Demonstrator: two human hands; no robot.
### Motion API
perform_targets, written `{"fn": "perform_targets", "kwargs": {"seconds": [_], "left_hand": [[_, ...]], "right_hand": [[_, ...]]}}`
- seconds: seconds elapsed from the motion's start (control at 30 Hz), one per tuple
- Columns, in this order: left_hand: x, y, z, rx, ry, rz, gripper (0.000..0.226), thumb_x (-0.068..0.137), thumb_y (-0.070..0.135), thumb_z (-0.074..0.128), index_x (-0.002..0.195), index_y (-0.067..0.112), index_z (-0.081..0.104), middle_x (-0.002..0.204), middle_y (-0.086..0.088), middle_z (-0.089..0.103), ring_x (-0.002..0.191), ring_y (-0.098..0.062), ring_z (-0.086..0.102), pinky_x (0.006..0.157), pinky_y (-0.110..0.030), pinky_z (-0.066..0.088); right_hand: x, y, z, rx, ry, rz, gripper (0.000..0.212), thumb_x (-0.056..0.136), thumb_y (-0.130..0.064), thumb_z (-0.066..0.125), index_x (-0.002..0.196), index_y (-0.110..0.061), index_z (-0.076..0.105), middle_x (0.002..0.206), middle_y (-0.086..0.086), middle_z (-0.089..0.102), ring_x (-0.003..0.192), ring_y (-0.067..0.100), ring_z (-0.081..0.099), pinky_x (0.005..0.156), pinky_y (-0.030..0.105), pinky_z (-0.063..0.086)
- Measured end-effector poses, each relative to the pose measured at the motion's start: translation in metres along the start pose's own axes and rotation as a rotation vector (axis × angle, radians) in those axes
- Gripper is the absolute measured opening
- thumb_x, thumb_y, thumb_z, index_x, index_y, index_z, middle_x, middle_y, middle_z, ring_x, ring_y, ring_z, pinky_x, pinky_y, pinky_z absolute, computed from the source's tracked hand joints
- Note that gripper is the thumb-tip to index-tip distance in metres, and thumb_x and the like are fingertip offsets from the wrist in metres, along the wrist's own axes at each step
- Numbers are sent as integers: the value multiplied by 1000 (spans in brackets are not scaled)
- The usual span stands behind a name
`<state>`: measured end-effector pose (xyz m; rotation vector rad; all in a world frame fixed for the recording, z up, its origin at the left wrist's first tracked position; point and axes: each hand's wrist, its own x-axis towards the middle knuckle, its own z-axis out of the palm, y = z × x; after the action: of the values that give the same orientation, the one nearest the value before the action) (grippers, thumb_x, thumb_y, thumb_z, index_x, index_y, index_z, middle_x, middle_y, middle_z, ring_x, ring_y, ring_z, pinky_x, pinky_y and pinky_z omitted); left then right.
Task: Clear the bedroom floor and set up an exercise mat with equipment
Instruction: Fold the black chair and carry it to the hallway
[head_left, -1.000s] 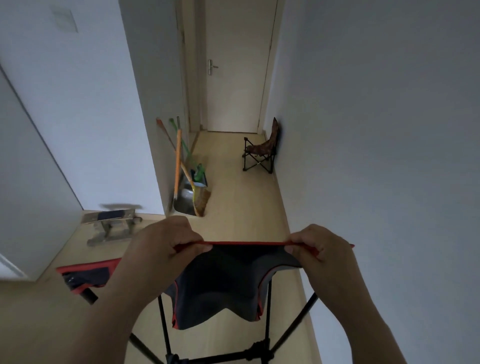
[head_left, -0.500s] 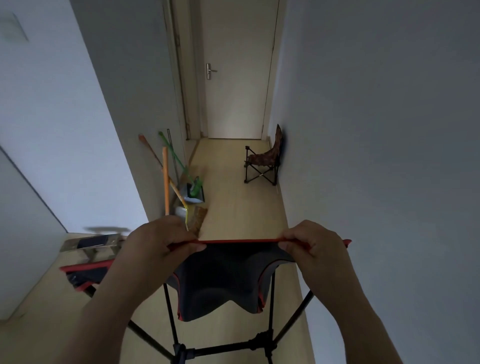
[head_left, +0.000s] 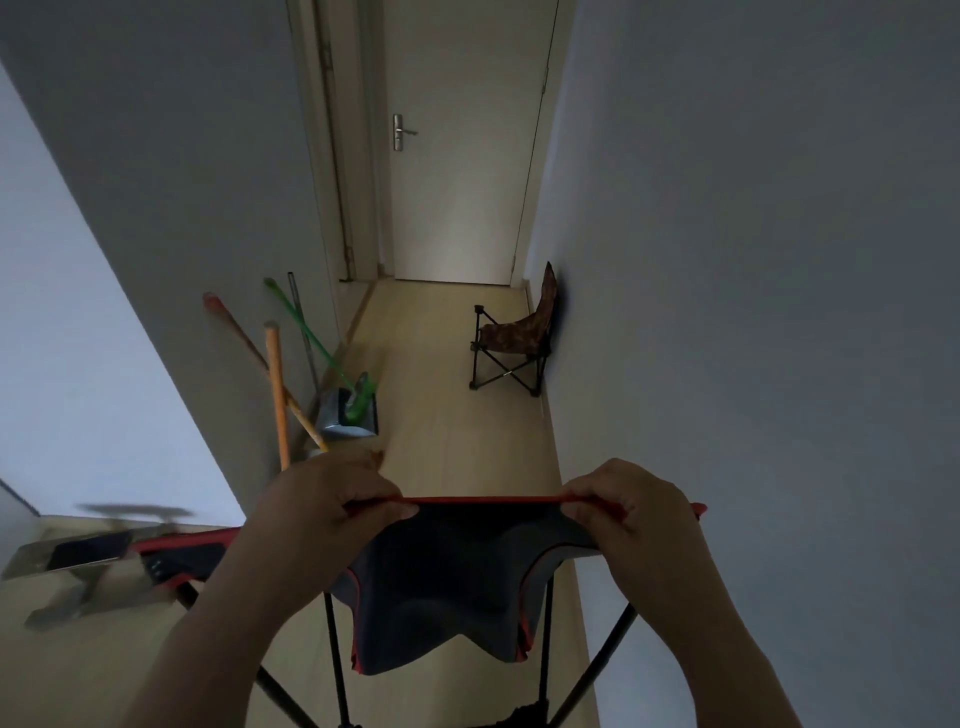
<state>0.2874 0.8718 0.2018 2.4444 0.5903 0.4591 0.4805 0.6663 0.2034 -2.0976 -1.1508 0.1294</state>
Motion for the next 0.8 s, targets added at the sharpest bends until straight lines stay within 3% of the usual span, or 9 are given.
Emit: {"fn": "perform_targets", "kwargs": {"seconds": [0.3,0.47,0.57,0.8], "left_hand": [[155,-22,16,-17,-22,22,48,69,64,45,85,30,76,79,15,63,77,-2,61,70,-31,54],[238,-35,28,49,-3,14,20,76,48,67,77,30,73,72,14,60,71,-5,59,66,-32,52],[292,-35,31,93,-10,19,5,79,32,72,76,28,74,72,14,57,82,-7,55,66,-25,45],[382,-60,44,83,-1,-24,11,77,28,75,72,36,69,68,16,56,80,-6,56,61,-21,41]], "right_hand": [[137,65,1,9,10,12,18,87,-8,66,84,-23,74,75,-20,60,87,-4,58,74,4,41],[223,105,2,50,-1,-22,16,87,-10,66,84,-25,73,73,-20,59,83,-2,58,72,5,41],[276,128,-4,69,-12,-25,16,87,-10,67,85,-24,73,72,-21,57,82,-2,58,70,6,40],[383,171,1,77,-71,-57,13,87,-13,67,89,-23,75,70,-24,56,80,-4,58,71,12,39]]}}
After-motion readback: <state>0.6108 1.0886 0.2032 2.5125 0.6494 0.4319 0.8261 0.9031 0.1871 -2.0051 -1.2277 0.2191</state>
